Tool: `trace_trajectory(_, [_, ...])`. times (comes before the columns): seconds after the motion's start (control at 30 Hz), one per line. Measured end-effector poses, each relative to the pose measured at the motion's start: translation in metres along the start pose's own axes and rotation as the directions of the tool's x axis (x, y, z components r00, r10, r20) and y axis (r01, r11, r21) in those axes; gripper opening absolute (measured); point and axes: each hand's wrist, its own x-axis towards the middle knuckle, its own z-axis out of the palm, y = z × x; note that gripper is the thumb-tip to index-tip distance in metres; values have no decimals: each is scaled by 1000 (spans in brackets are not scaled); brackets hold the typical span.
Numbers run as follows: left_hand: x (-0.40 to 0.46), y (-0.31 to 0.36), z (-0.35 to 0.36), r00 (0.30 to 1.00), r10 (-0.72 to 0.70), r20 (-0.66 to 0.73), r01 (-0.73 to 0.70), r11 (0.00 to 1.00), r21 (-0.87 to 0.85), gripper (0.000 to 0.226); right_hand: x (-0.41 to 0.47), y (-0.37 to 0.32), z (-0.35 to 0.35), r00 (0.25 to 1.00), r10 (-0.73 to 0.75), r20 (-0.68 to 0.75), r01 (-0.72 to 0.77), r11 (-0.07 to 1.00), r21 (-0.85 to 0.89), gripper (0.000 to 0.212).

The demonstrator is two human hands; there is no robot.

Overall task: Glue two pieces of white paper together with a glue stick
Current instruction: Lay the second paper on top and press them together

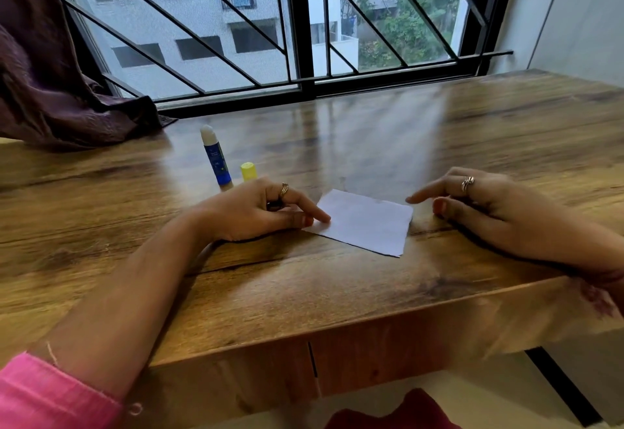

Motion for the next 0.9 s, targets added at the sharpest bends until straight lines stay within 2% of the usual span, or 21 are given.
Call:
trace_trajectory(0.1, [1, -1, 3, 997, -5, -81, 6, 1000, 18, 27, -5, -5, 5, 999, -49, -2, 48, 994, -95, 31])
trace_trajectory(0.2, [4, 1, 7, 980, 44, -196, -38, 999, 33, 24, -8, -8, 8, 997, -80, -17, 77, 990, -121, 41])
trace_trajectory(0.27, [5, 6, 10, 970, 86, -227, -80, 996, 36, 20, -8, -10, 8, 996, -86, -30, 81, 988, -131, 42])
trace_trajectory(0.43, [4, 23, 23, 975, 218, -38, -214, 974, 75, 24, -8, -16, 8, 996, -93, 1, 92, 983, -157, 40])
trace_trajectory(0.6, [5, 39, 31, 942, 329, 67, -334, 937, 101, 32, -10, -19, 8, 993, -93, 73, 105, 980, -168, 45])
trace_trajectory(0.9, [5, 48, 35, 929, 366, 55, -367, 889, 275, 34, -10, -30, 4, 973, -175, 147, 201, 962, -186, 43])
